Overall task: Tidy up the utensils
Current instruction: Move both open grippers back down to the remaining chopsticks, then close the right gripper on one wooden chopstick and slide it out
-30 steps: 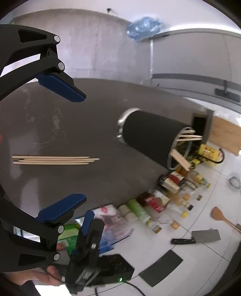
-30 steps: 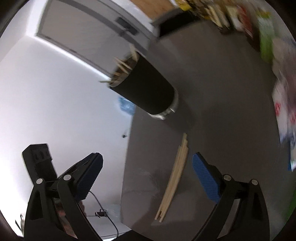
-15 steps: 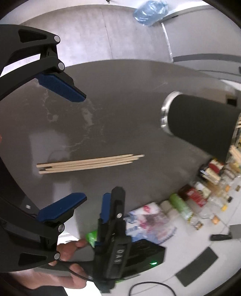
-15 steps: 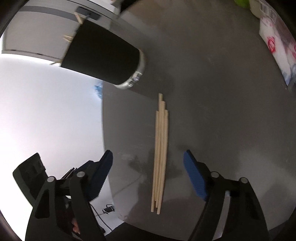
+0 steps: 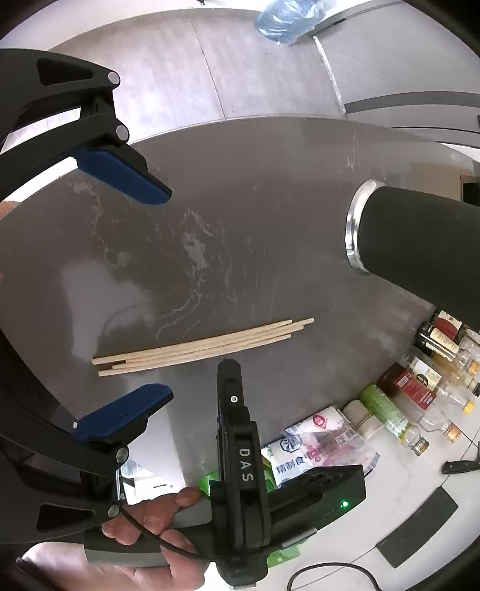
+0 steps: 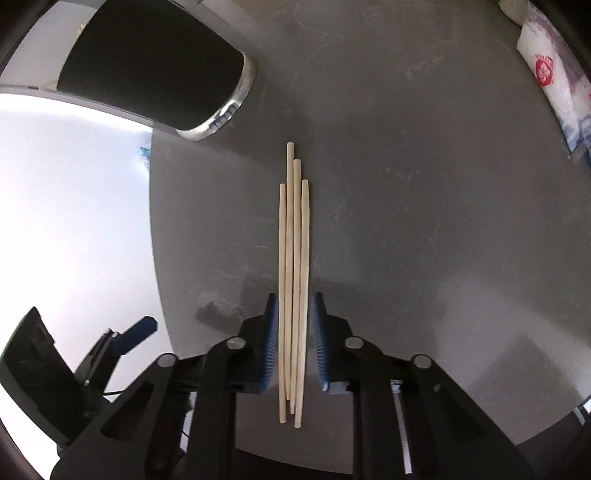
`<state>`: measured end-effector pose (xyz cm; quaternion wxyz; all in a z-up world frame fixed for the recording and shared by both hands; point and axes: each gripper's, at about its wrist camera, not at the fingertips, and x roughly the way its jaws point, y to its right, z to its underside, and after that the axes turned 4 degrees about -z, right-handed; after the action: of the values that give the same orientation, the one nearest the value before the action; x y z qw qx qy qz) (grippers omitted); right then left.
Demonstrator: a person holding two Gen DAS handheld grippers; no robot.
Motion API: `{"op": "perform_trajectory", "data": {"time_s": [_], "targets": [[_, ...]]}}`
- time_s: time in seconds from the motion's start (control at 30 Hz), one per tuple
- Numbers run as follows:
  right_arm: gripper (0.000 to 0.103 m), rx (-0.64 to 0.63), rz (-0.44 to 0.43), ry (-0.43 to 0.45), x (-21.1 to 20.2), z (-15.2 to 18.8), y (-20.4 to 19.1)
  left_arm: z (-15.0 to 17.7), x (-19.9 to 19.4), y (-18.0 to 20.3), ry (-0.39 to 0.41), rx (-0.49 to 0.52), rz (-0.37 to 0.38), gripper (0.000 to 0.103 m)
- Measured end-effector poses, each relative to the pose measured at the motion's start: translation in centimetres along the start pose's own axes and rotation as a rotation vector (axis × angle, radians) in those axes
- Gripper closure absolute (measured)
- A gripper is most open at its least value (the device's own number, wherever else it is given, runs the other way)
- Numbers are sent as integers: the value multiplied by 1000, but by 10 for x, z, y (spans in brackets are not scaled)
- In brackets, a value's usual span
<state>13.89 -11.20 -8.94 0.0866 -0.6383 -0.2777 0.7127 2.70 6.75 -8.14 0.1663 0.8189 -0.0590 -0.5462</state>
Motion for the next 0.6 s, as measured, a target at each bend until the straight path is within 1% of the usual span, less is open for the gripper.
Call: {"op": "perform_trajectory", "data": {"time_s": [0.03,0.07,0.1,0.13,0.4,0.6], "targets": [[89,-5,17,-2,2,0,-1,-2,1,0,2,-1,2,9],[93,-9,39,-4,3,-2,-3,-2,0,-1,2,-4,9,9],[95,-10,55,-4,5,-3,-4,-2,0,-1,2,-6,18,9],[95,-13,58,-7,1,-1,-1,-1,0,-1,3,-3,18,9],[96,-23,121,-28,7,-9,-3,4,0,-12,-6,-21,27,9],[96,-38,183,-44,16,-11,-16,5,2,-14,-17,-18,26,9]]}}
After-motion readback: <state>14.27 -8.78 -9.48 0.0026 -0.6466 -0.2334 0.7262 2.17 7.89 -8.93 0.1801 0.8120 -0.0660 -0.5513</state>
